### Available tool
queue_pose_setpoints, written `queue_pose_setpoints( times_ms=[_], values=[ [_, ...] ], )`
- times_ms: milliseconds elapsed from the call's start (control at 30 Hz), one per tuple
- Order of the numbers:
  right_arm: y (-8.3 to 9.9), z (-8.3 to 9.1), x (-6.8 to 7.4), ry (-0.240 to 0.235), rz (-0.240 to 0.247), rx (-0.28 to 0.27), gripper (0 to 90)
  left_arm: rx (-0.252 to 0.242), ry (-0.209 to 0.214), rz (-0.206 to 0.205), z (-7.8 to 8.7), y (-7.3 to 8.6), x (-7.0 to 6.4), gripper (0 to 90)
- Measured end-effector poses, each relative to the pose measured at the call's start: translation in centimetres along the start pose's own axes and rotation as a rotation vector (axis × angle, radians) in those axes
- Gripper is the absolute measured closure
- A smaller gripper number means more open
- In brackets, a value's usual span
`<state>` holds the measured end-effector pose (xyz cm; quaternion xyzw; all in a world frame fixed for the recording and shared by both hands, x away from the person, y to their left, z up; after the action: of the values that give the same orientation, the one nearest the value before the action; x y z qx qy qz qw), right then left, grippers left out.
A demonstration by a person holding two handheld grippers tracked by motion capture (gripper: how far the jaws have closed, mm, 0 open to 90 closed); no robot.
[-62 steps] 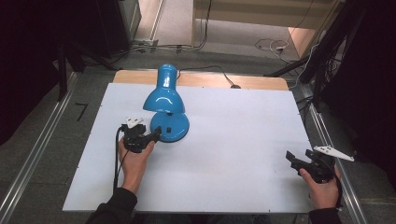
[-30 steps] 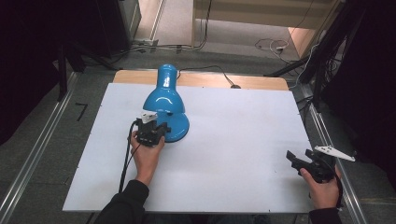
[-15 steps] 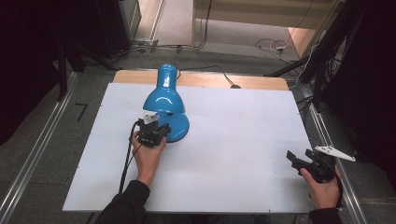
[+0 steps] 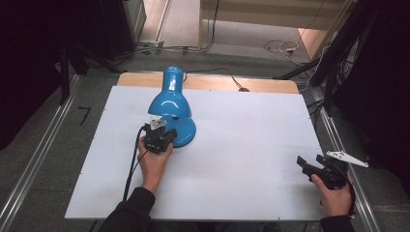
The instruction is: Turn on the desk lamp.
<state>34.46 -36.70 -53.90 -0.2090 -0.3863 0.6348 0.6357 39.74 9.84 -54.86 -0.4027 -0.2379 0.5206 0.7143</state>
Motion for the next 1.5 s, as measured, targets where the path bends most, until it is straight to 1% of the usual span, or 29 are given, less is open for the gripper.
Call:
queue_pose_setpoints(
  times_ms=[67, 667, 1167, 1500],
  values=[
    [0.00, 0.00, 0.00, 0.000, 0.000, 0.000, 17.7, 0.001, 0.000, -0.005, 0.02, 0.02, 0.00, 90.0],
    [0.04, 0.02, 0.01, 0.000, -0.002, 0.002, 17.7, -0.011, 0.003, -0.006, 0.04, 0.07, -0.06, 90.0],
    [0.02, 0.06, -0.02, -0.001, -0.002, -0.001, 17.7, -0.015, -0.001, -0.034, 0.14, 0.22, -0.13, 90.0],
    [-0.01, 0.12, -0.09, 0.000, -0.002, -0.003, 17.8, -0.016, 0.004, -0.035, 0.16, 0.23, -0.15, 90.0]
  ],
)
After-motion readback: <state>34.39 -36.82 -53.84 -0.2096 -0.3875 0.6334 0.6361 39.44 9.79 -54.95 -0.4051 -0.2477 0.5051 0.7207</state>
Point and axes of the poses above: each handheld gripper's, and its own axes: z roughly backward along the jaws, y roughly out of its underside, x roughly to its left, the point moved 9 cm from there along -z, roughly forward along the jaws, and after that the axes turned 8 degrees about -z, right-handed, at the moved point
